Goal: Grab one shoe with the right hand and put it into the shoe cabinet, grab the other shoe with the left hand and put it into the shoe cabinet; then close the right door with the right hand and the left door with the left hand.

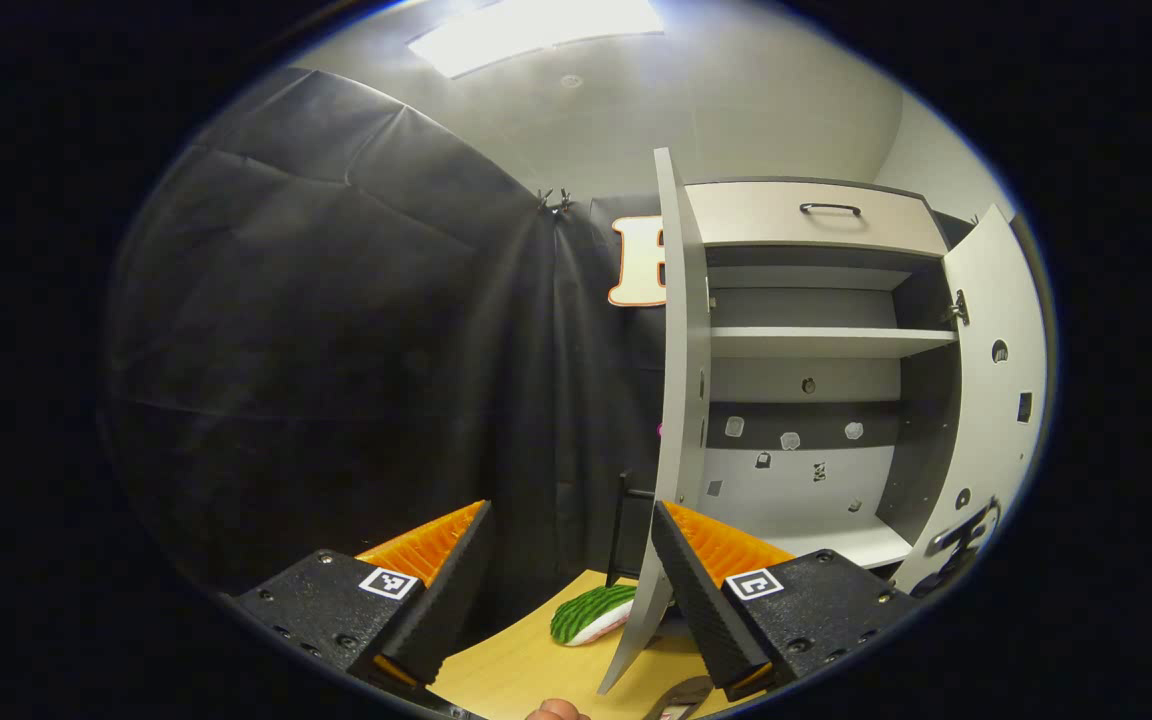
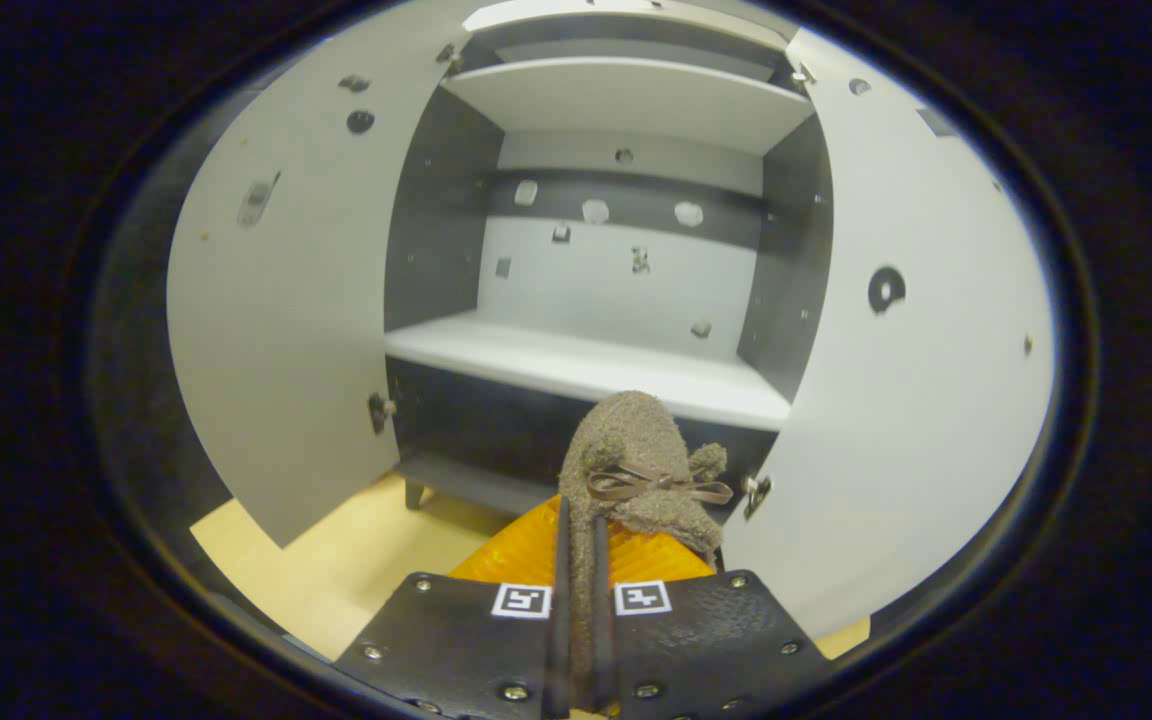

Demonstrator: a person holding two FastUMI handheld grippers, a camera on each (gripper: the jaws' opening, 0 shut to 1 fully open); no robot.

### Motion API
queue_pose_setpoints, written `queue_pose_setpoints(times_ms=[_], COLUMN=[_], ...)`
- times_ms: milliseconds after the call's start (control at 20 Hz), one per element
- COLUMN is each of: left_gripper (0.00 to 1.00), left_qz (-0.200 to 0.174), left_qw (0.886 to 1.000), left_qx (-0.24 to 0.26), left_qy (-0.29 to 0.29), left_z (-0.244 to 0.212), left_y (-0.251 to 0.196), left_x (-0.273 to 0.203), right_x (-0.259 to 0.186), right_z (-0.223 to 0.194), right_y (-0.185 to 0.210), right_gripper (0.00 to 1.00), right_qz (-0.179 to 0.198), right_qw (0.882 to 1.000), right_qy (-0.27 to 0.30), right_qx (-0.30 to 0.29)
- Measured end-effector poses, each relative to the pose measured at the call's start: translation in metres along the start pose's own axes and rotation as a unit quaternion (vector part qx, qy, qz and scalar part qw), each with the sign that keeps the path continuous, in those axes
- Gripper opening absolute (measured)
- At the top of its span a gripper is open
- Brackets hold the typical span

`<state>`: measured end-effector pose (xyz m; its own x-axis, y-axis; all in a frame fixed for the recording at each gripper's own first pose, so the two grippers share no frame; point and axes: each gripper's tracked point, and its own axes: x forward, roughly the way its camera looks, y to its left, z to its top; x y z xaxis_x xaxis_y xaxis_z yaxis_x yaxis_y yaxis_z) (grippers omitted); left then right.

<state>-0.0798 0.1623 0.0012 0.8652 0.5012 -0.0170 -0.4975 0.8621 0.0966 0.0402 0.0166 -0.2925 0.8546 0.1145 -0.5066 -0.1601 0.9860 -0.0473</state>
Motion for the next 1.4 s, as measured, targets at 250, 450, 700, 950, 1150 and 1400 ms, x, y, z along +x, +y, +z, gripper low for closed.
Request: queue_pose_setpoints(times_ms=[250, 450, 700, 950, 1150, 1400], left_gripper=[0.96, 0.96, 0.96, 0.92, 0.92, 0.92], left_qz=[0.013, 0.03, 0.047, 0.09, 0.109, 0.121], left_qw=[1.0, 1.0, 0.999, 0.995, 0.993, 0.993], left_qx=[-0.008, 0.002, 0.009, 0.042, 0.031, 0.017], left_qy=[-0.001, -0.008, -0.014, -0.02, -0.013, -0.008], left_z=[-0.003, -0.001, -0.001, 0.001, -0.004, -0.009], left_y=[0.013, 0.026, 0.042, 0.071, 0.085, 0.094], left_x=[0.004, 0.006, 0.003, -0.006, -0.013, -0.021], right_x=[0.048, 0.095, 0.168, 0.22, 0.24, 0.25], right_z=[0.09, 0.136, 0.149, 0.113, 0.097, 0.083], right_y=[-0.015, -0.028, -0.037, -0.048, -0.047, -0.048], right_gripper=[0.09, 0.09, 0.09, 0.09, 0.08, 0.19], right_qz=[-0.015, -0.031, -0.051, -0.074, -0.075, -0.073], right_qw=[0.997, 0.993, 0.994, 0.996, 0.996, 0.996], right_qy=[-0.077, -0.102, -0.08, -0.015, 0.005, 0.03], right_qx=[-0.019, -0.041, -0.055, -0.044, -0.046, -0.036])
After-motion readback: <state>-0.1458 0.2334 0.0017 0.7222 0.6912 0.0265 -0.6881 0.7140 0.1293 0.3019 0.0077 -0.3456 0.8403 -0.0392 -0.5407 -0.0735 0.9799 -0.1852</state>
